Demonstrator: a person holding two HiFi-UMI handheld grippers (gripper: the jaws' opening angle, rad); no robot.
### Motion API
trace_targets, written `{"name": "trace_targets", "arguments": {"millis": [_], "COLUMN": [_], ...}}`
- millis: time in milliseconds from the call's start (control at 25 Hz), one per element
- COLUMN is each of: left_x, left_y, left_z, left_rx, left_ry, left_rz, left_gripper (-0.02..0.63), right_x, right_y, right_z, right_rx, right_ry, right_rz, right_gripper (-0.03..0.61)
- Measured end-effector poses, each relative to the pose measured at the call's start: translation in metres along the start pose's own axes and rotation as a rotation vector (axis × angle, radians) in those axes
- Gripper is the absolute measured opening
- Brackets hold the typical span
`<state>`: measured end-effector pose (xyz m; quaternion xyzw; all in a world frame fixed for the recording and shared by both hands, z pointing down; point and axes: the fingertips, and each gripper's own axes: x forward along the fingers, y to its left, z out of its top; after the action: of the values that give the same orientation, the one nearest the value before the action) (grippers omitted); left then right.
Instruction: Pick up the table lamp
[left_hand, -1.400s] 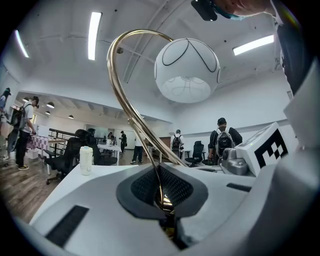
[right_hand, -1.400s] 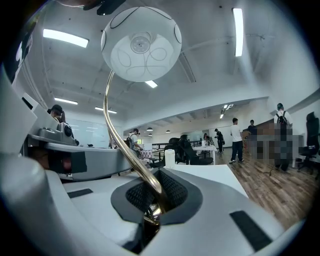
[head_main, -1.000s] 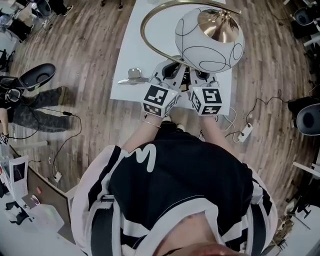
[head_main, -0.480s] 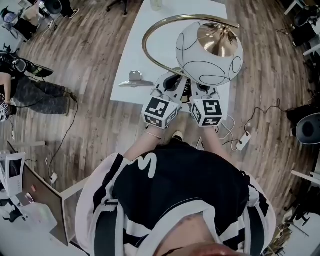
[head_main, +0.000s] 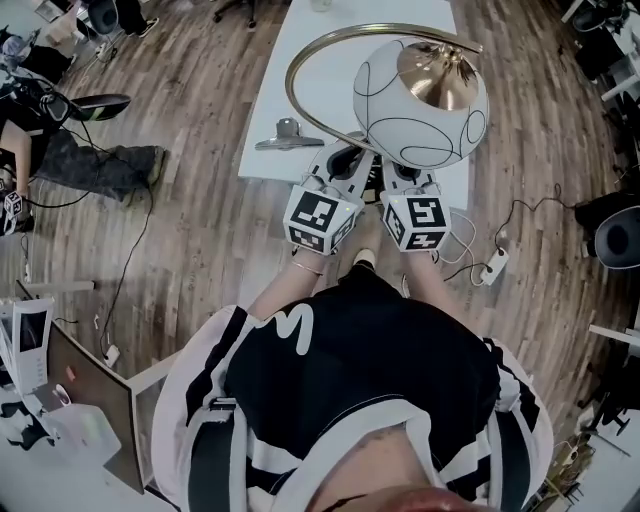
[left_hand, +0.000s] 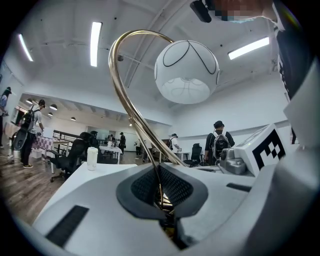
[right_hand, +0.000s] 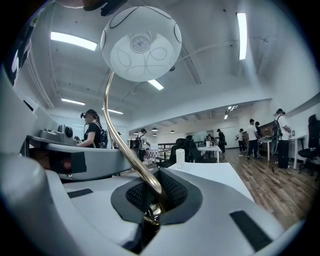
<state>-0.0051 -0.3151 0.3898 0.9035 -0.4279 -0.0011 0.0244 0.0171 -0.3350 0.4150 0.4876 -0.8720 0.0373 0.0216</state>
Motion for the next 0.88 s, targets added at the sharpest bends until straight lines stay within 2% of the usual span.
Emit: {"name": "trace_targets", "arguments": {"millis": [560, 880], "left_x": [-0.149, -0.171], "left_y": [-0.046, -0.056], "left_z": [-0.002, -0.005], "left_rx": [-0.003, -0.025], "left_ry": [0.046, 0.040], "left_rz": [-0.059, -0.048], "left_gripper": [0.002, 0.002], "right_x": [-0.093, -0.110], "right_y": [0.126, 0.144], "right_z": [-0.010, -0.011], "right_rx": [0.020, -0.026], "right_ry": [0.018, 0.031], "right_rz": [-0.053, -0.044], "right_gripper": [0.017, 0.017]}}
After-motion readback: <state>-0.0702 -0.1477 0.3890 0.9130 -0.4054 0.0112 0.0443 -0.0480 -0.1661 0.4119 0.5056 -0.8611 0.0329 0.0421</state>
